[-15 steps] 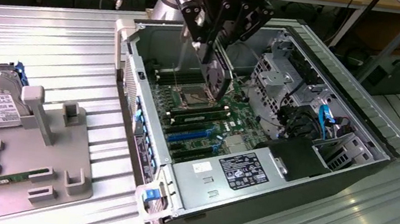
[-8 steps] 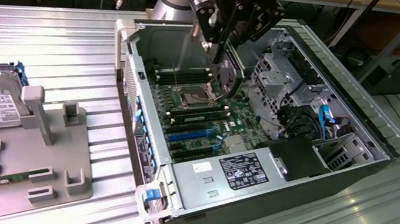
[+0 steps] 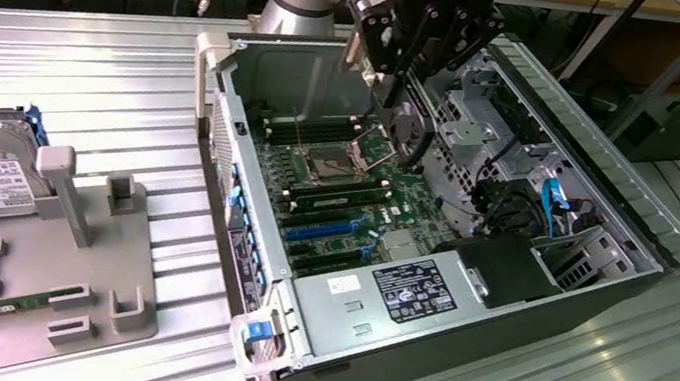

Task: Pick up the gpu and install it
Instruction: 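Pick up the gpu and move the gpu toward the slot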

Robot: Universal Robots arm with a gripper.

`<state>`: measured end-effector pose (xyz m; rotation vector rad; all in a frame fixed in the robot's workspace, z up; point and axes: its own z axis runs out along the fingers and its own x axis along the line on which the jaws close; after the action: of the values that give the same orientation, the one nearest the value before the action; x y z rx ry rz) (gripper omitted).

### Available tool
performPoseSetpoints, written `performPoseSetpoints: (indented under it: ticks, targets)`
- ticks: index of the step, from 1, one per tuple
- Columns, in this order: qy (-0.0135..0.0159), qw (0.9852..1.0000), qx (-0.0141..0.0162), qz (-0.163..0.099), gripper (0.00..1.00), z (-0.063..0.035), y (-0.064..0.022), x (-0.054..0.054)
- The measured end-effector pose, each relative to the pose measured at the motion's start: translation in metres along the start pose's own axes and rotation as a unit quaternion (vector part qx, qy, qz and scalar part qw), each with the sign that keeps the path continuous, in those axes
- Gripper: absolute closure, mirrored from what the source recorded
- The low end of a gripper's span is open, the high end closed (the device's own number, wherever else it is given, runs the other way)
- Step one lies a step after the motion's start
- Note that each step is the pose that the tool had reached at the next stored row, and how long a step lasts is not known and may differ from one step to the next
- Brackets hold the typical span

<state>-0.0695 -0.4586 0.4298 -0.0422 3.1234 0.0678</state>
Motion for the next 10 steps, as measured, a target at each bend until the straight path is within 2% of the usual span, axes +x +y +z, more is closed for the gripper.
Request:
performPoseSetpoints:
  ticks: [3,10]
  targets:
    - [0.0,1.0,0.0,0.0,0.72,0.0001,-0.0002,-0.007]
    - [0.0,1.0,0.0,0.0,0.72,0.0006,-0.0008,-0.03]
